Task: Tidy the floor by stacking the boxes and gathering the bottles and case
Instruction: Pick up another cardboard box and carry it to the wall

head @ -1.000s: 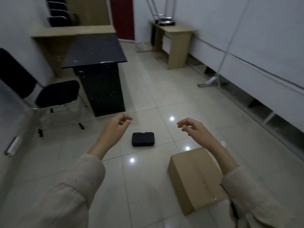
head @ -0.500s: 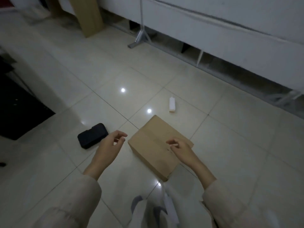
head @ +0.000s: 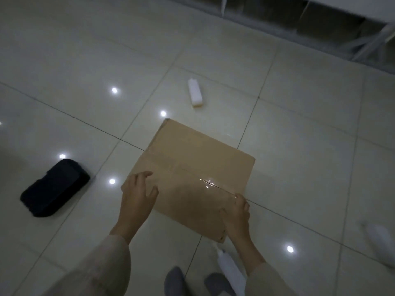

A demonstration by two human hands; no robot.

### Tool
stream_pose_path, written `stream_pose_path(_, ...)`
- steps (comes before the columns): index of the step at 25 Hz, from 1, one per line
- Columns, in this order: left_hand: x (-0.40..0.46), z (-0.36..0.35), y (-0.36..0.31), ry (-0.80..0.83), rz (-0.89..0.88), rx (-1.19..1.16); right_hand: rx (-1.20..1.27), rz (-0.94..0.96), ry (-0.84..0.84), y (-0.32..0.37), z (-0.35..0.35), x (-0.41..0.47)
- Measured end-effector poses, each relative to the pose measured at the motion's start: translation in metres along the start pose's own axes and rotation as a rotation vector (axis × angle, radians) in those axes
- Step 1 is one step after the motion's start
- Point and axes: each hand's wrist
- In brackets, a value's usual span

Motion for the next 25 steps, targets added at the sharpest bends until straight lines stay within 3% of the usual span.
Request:
stream_pose_path(4,0.061,-0.068,0.036,0.012,0.072,0.171,0.170,0.028,-0.125,-0.045,-0.037,0.039)
stream_pose_path(8,0.083,-0.089,0.054,0.035,0.184,0.152,0.373,-0.019,-0.173,-0.062,-0.044,0.058)
stream_pose_path(16,0.087,-0.081,0.071,-0.020,0.353,0.029,0.356,-0.053,-0.140,-0.056,-0.034,0.050)
stream_pose_path(20,0.036,-0.069,0.104,-0.108,0.518,-0.040,0.275,0.000,0.001,-0.048,-0.036,0.028)
stream_pose_path(25,-0.085,-0.043,0.166,-0.242,0.869,-0.179,0.189,0.116,0.327,-0.023,-0.062,-0.021)
Point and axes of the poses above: each hand's wrist, its own x-axis towards the middle knuckle, its own z-axis out of the back of the hand, y = z × x, and after that the axes turned 15 degrees about x, right-handed
